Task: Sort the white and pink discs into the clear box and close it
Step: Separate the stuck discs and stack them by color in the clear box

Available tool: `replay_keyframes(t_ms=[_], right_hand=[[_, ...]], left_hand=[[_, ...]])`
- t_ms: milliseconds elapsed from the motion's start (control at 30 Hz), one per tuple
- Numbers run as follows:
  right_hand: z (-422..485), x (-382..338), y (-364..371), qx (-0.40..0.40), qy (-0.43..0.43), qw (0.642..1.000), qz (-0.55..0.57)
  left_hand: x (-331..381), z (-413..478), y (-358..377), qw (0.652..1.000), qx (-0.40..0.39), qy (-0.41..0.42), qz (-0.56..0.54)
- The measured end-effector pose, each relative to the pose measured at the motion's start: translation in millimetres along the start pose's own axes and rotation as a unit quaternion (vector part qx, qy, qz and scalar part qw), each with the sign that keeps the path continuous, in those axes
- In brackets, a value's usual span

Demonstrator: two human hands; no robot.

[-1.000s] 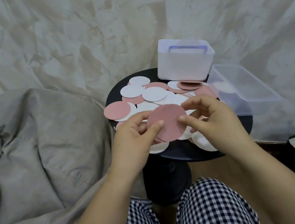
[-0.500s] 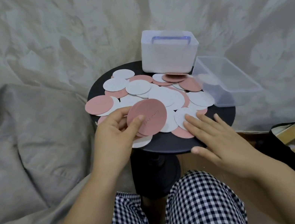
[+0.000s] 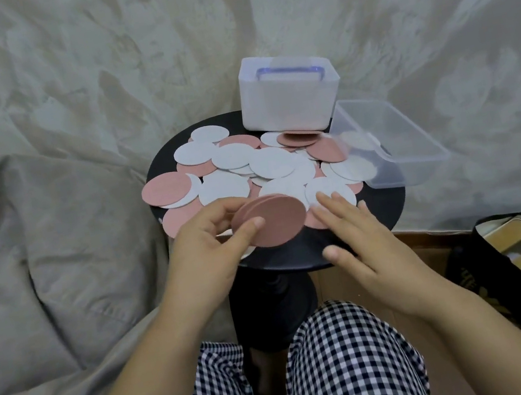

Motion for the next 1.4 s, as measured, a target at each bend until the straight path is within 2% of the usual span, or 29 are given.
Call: replay_keyframes(t_ms=[33, 100, 133, 200, 300, 433, 600, 733, 800, 900, 1000, 1200, 1300, 1400], right_hand=[[-1.3, -4.4, -3.4, 0.023, 0.009, 0.996, 0.087], [-2.6, -11.7, -9.8, 0.067, 0.029, 0.965, 0.253], [-2.2, -14.6, -12.5, 0.088, 0.032, 0.945, 0.312], [1.2, -17.3, -17.7, 0.131, 0.031, 0.926, 0.354], [7.3, -17.5, -20.9, 0.173, 0.03, 0.929, 0.327], [11.4, -17.6, -16.1, 0.189, 0.017, 0.946, 0.261], [15.6, -24.6, -3.4, 0.147, -0.021, 0.973, 0.179], [14.0, -22.7, -7.4, 0.187, -0.037, 0.967, 0.167], [11.4, -21.5, -11.9, 0.213, -0.047, 0.962, 0.166], [8.4, -22.1, -15.2, 0.227, -0.037, 0.955, 0.187], [7.1, -20.9, -11.0, 0.221, -0.027, 0.955, 0.195], [6.4, -18.6, -4.9, 0.254, -0.052, 0.953, 0.157], [5.4, -17.2, -6.8, 0.259, -0.067, 0.951, 0.157], [4.0, -16.3, -10.7, 0.268, -0.044, 0.945, 0.18]], left_hand=[[1.1, -0.1, 4.3, 1.0, -0.02, 0.003, 0.004], [4.4, 0.0, 14.9, 0.998, -0.055, 0.012, 0.02], [5.6, 0.6, 20.1, 0.997, -0.065, 0.02, 0.029], [7.5, 2.6, 28.4, 0.996, -0.067, 0.033, 0.04], [5.6, 3.5, 35.0, 0.99, -0.036, 0.069, 0.118], [-2.1, -2.9, 40.7, 0.96, 0.011, 0.113, 0.255], [-10.5, -6.0, 50.4, 0.935, -0.03, 0.115, 0.334], [-6.2, -5.0, 47.2, 0.934, -0.011, 0.13, 0.331], [0.1, -5.4, 41.3, 0.941, 0.042, 0.168, 0.291], [1.4, -4.4, 33.2, 0.964, 0.093, 0.139, 0.208], [-1.1, -4.9, 31.7, 0.964, 0.1, 0.119, 0.214], [3.7, -6.9, 30.4, 0.949, 0.129, 0.152, 0.244], [5.1, -9.6, 29.4, 0.954, 0.137, 0.147, 0.224], [6.1, -12.3, 28.6, 0.959, 0.151, 0.146, 0.192]])
Point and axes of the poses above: each hand's wrist, its own z-axis towards the middle knuckle, its own y-axis out of the palm, x = y × z, the point moved 3 cm from there along z, towards the middle knuckle, and after that the axes turned 7 degrees about -x, right-handed, at the moved point
